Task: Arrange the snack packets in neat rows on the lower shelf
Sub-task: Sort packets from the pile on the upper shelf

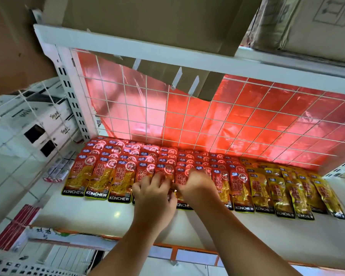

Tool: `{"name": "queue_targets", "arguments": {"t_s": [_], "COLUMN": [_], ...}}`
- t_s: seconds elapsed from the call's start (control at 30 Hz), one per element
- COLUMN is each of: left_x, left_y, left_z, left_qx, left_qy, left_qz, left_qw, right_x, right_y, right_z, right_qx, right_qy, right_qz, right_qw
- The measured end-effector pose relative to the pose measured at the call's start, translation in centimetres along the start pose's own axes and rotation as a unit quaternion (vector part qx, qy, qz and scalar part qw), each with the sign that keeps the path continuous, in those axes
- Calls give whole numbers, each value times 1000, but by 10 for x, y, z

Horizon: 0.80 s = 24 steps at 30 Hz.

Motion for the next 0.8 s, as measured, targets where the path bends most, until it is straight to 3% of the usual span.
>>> {"name": "queue_targets", "arguments": {"t_s": [0.4,0.8], "left_x": [-1,19], "left_y": [0,-16], "left_z": [1,27], "left_qx": [6,-3], "left_qy": [-1,38], "left_qz": [-10,-2], "left_qw": [1000,999], "right_x": [-1,49], "right_y": [3,23], "right_z": [2,31], "right_qx": [1,75], "right_qy": [4,-10], "right_qz": [-8,104], "right_qw": [1000,992]}}
Point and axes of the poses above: each hand's wrist, its own y-axis away from the middle knuckle, its own x-axis out of the back of the hand, z = x × y, the point moved 2 cm from there along -y, towards the middle knuckle, and after that the axes turned 7 degrees about -z, right-handed, at the moved point
